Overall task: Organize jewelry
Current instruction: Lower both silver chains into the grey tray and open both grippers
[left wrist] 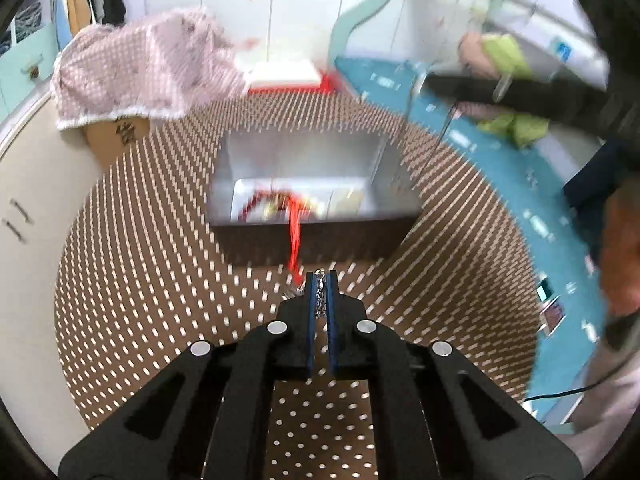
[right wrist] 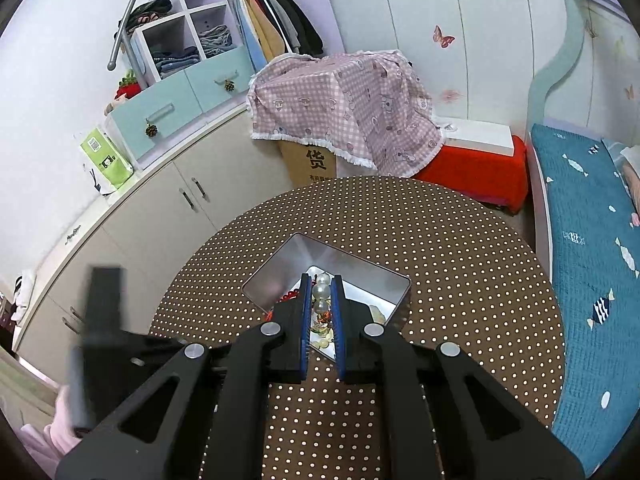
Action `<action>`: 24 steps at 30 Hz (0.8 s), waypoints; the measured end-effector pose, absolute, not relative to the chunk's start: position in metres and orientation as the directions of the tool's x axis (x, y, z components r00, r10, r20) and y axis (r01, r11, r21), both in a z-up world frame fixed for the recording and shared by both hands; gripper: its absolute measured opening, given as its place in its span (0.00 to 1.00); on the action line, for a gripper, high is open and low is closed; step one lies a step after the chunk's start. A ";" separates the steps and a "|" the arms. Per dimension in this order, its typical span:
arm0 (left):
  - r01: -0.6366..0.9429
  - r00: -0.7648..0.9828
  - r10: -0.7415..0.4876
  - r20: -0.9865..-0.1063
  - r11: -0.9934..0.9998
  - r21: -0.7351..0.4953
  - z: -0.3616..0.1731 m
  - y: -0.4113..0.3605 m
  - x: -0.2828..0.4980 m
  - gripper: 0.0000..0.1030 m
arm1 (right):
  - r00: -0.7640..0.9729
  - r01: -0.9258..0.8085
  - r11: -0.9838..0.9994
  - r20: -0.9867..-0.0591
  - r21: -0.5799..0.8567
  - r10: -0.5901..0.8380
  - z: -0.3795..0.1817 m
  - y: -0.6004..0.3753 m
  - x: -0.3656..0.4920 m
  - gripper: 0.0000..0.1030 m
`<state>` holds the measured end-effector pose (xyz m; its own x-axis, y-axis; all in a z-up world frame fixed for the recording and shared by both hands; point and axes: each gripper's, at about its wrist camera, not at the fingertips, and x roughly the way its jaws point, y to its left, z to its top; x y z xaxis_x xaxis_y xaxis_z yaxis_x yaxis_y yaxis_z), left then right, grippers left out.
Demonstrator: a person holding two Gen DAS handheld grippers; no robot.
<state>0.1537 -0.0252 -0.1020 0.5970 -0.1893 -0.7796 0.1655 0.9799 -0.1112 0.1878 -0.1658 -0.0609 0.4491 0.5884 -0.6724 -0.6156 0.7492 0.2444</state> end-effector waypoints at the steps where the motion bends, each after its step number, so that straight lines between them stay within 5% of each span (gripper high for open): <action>1: 0.170 0.616 -0.201 -0.762 0.978 -0.120 -0.089 -0.024 0.153 0.04 | 0.450 -0.616 0.748 -0.669 0.246 0.591 -0.060 -0.166 0.188 0.08; 10: 0.168 0.749 -0.180 -0.638 0.983 -0.080 -0.008 -0.022 0.168 0.04 | 0.459 -0.626 0.740 -0.651 0.246 0.605 -0.053 -0.165 0.189 0.08; 16: 0.129 0.715 -0.158 -0.681 0.987 -0.093 -0.022 -0.021 0.198 0.07 | 0.444 -0.624 0.741 -0.668 0.249 0.598 -0.059 -0.158 0.199 0.09; 17: 0.120 0.701 -0.150 -0.697 0.989 -0.092 -0.030 -0.020 0.205 0.11 | 0.448 -0.616 0.749 -0.675 0.242 0.587 -0.060 -0.156 0.202 0.12; 18: 0.107 0.682 -0.142 -0.717 0.990 -0.094 -0.038 -0.017 0.210 0.31 | 0.454 -0.599 0.766 -0.689 0.234 0.566 -0.062 -0.155 0.205 0.19; 19: 0.081 0.667 -0.124 -0.734 0.992 -0.094 -0.044 -0.014 0.215 0.47 | 0.460 -0.586 0.777 -0.694 0.230 0.553 -0.063 -0.155 0.207 0.40; 20: 0.061 0.665 -0.107 -0.739 0.994 -0.089 -0.048 -0.011 0.218 0.49 | 0.473 -0.572 0.788 -0.693 0.228 0.544 -0.063 -0.156 0.208 0.49; 24: 0.011 0.669 -0.053 -0.741 0.998 -0.062 -0.054 -0.005 0.214 0.51 | 0.524 -0.544 0.819 -0.688 0.182 0.502 -0.059 -0.158 0.204 0.50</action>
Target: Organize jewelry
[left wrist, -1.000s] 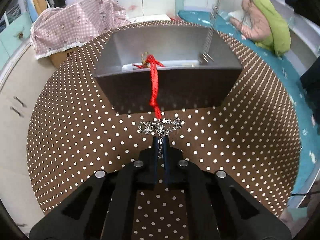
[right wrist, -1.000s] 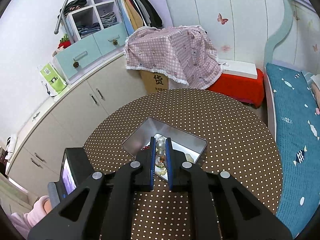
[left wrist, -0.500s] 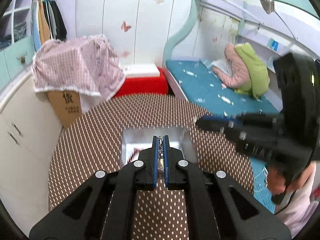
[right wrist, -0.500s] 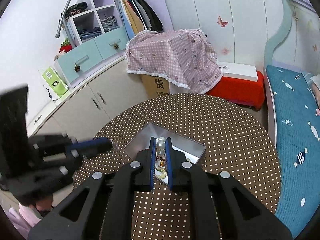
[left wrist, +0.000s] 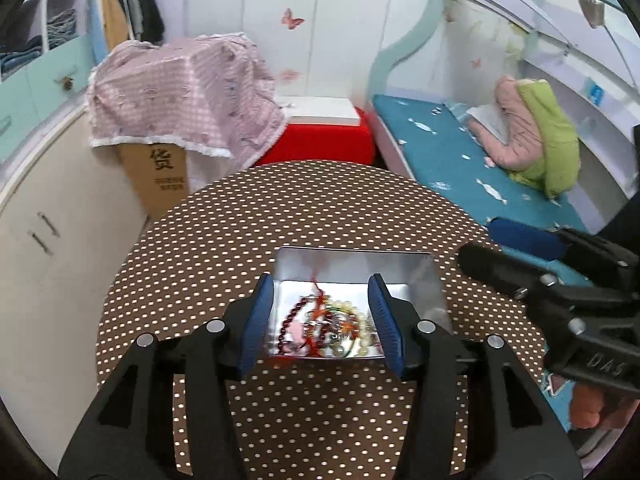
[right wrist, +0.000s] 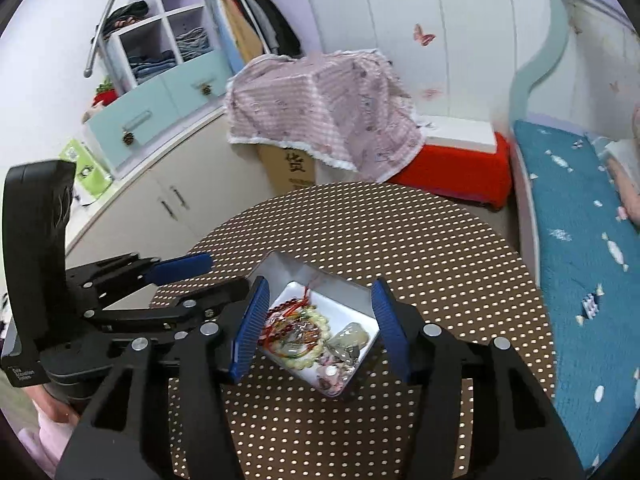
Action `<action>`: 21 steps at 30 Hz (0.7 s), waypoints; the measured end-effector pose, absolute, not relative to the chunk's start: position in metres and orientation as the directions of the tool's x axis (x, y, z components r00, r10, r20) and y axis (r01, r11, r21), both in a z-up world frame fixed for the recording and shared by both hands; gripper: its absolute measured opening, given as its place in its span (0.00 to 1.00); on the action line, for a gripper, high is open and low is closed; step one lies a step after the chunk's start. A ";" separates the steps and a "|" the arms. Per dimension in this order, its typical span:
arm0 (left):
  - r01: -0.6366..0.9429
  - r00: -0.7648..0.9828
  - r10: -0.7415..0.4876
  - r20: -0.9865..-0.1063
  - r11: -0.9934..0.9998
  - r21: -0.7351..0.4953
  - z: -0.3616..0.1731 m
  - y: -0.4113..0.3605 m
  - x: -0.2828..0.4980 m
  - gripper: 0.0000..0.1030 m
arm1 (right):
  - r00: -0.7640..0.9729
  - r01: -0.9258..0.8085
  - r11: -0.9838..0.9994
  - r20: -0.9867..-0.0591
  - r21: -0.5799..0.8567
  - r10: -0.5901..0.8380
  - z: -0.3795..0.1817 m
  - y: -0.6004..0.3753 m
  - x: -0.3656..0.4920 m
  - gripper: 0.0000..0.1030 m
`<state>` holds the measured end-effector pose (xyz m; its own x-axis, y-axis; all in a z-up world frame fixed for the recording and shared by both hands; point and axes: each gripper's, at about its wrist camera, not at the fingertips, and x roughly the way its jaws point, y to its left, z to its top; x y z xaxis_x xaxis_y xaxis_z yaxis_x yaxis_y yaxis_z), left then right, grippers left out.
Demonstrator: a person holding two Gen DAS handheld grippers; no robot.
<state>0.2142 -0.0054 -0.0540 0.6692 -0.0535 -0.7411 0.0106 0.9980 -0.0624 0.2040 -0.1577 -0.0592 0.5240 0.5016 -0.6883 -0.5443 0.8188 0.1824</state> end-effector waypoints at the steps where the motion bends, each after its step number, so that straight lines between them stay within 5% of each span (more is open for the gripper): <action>1: -0.001 0.672 -0.039 -0.740 0.999 -0.054 -0.053 -0.004 0.213 0.54 | 0.541 -0.534 0.829 -0.686 0.167 0.487 -0.058 -0.157 0.202 0.51; 10: -0.048 0.755 0.020 -0.655 0.999 -0.025 -0.022 -0.001 0.177 0.62 | 0.754 -0.428 0.904 -0.548 0.010 0.363 -0.021 -0.155 0.161 0.76; 21: -0.037 0.823 0.018 -0.568 0.999 -0.023 0.012 0.000 0.135 0.66 | 0.855 -0.328 0.942 -0.446 -0.074 0.262 0.001 -0.152 0.124 0.83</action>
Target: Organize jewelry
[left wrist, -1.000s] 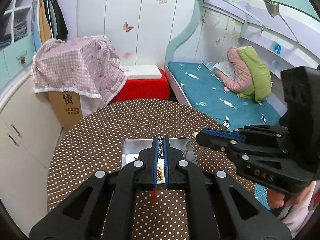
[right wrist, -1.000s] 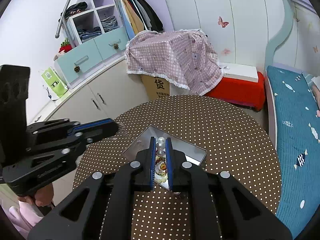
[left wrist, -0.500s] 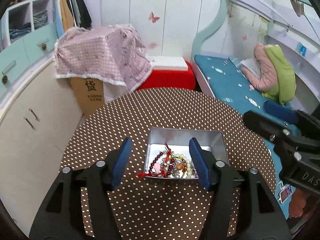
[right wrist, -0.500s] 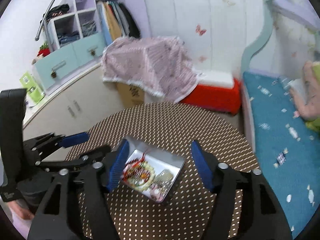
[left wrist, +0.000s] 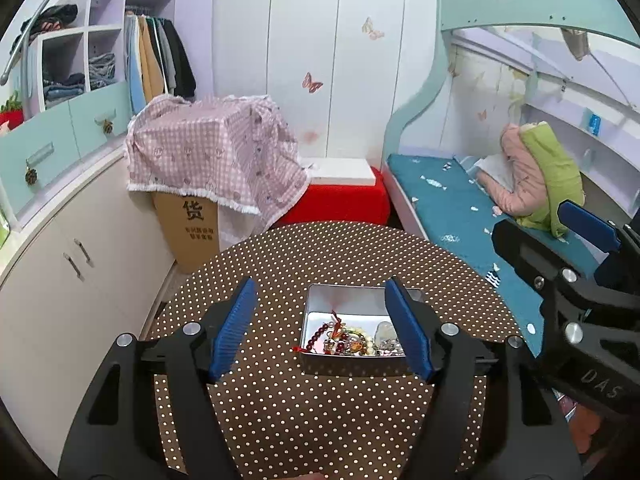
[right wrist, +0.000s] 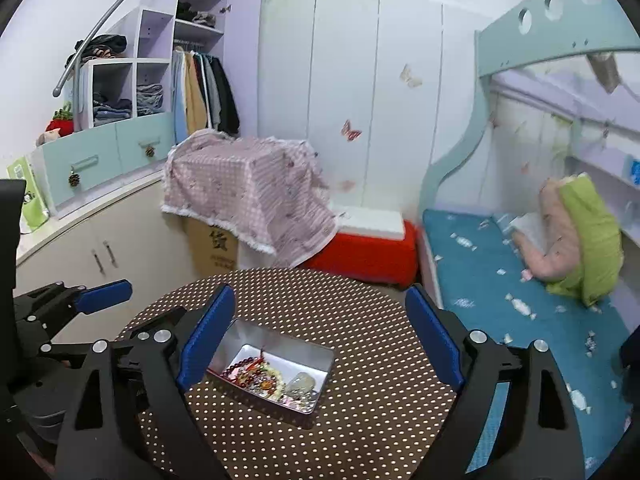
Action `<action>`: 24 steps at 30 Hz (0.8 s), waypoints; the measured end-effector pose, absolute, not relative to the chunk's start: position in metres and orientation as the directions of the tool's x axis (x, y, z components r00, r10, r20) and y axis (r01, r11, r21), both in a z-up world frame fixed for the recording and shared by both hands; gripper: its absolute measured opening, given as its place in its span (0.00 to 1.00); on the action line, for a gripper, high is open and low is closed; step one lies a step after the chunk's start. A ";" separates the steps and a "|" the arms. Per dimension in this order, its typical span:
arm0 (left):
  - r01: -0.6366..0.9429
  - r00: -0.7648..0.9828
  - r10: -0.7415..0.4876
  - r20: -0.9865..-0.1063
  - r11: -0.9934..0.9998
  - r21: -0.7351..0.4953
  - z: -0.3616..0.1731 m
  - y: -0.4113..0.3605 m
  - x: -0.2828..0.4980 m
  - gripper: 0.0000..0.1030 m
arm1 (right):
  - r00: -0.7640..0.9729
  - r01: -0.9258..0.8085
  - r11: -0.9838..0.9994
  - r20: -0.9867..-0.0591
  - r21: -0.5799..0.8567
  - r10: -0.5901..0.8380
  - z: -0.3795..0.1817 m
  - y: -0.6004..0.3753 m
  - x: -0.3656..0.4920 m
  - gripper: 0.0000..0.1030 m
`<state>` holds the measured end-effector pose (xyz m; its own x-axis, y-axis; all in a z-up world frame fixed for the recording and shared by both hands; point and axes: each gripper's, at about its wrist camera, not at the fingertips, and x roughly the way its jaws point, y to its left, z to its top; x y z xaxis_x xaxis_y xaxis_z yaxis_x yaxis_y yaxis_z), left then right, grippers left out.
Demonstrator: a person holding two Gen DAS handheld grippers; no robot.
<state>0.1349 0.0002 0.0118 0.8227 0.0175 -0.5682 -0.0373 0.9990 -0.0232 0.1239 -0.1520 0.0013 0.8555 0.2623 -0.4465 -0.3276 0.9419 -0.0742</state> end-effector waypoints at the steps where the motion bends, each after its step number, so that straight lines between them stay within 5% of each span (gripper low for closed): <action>1: -0.030 0.826 0.011 -0.563 0.999 -0.024 0.014 0.000 0.132 0.66 | 0.858 -0.320 0.945 -0.444 -0.072 0.257 0.003 -0.152 0.122 0.84; 24: 0.158 0.830 -0.141 -0.540 0.987 -0.014 0.022 0.043 0.103 0.69 | 0.899 -0.146 0.986 -0.426 -0.078 0.100 0.010 -0.103 0.081 0.88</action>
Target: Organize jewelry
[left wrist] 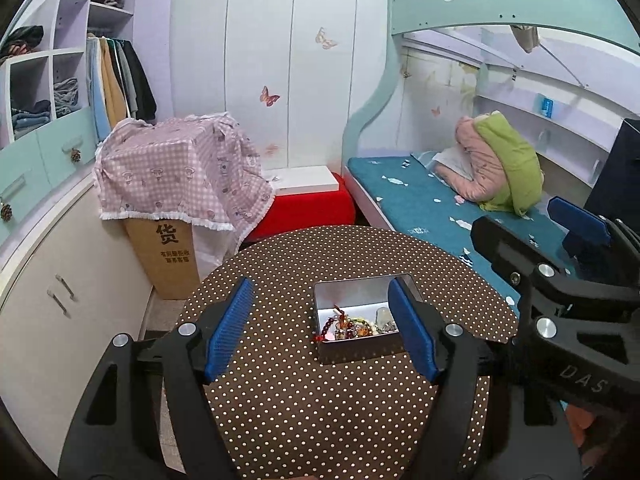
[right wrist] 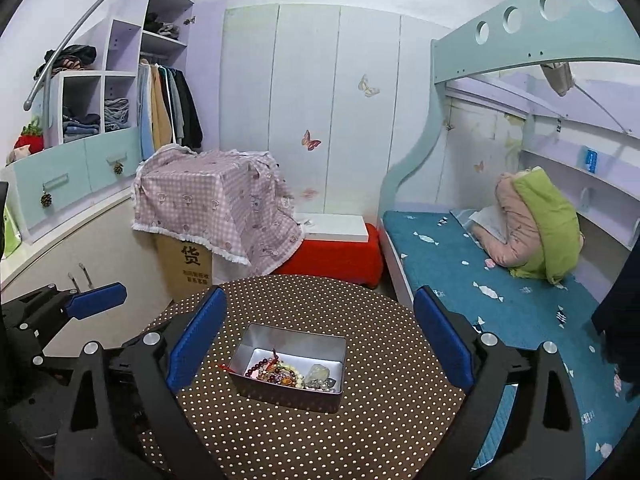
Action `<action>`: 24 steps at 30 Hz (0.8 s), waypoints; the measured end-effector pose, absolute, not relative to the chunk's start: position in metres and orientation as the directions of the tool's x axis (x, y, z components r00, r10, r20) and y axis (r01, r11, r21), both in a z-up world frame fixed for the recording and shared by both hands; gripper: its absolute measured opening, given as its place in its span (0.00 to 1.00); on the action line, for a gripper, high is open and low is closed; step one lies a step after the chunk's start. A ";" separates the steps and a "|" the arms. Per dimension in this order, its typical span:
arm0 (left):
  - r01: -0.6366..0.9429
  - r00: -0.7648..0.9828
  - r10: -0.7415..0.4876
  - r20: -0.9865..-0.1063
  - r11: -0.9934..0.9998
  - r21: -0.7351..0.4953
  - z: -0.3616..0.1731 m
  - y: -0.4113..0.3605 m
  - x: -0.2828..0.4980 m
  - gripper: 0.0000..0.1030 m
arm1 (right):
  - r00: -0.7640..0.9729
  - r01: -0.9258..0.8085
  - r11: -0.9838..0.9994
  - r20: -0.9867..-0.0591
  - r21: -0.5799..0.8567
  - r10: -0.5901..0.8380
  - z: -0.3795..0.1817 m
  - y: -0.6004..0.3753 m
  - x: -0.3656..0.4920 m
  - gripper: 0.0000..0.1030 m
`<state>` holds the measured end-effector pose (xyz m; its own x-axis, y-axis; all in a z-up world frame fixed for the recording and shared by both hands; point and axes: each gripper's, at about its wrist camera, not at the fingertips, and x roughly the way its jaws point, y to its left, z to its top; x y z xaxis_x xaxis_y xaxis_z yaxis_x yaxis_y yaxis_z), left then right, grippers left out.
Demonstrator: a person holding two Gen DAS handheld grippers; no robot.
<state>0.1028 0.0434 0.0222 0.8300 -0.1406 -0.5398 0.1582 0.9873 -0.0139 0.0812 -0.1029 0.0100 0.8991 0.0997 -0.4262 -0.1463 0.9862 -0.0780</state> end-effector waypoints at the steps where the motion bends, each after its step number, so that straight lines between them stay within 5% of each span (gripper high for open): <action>1: 0.163 0.828 -0.145 -0.541 0.987 -0.016 0.022 0.044 0.102 0.69 | 0.899 -0.142 0.987 -0.427 -0.078 0.096 0.010 -0.103 0.080 0.89; 24: 0.178 0.836 -0.168 -0.523 0.984 -0.032 0.024 0.043 0.098 0.76 | 0.907 -0.070 0.994 -0.421 -0.081 0.030 0.014 -0.114 0.072 0.91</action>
